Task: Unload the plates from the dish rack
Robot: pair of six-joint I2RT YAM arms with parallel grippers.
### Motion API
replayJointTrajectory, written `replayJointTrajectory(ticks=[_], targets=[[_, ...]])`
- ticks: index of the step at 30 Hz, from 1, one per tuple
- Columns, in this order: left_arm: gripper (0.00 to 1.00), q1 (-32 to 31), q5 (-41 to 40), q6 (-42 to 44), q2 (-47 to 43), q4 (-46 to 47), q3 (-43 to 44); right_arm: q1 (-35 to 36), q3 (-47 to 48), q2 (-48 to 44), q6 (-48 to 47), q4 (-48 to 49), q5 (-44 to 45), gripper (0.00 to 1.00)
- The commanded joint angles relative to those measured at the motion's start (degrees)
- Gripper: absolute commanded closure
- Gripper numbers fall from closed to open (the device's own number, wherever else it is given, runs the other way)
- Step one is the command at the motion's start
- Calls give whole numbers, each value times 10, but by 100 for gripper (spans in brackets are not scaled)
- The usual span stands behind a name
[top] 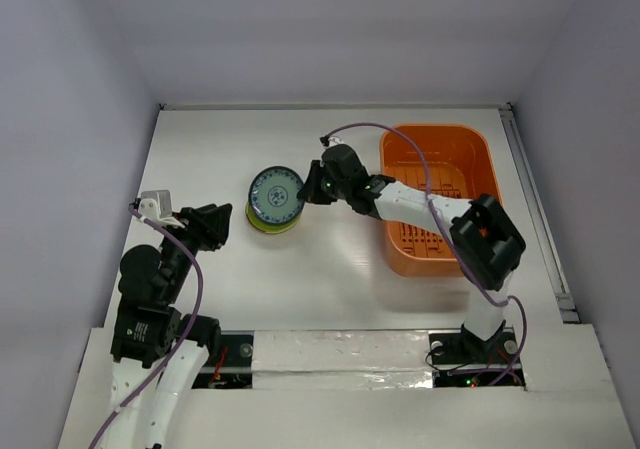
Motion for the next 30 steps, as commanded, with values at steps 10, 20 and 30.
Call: replayJointTrajectory(ticks=[10,20,30], targets=[[62,4,1,-1,-1,28,-2,14,28,83,61,78,-31,79],[62,9,0,-1,0,28,-2,31,36,26,13,-5,47,33],[54,9,-7,-3,-4,23,1,61,18,-109,-47,-66,133,0]])
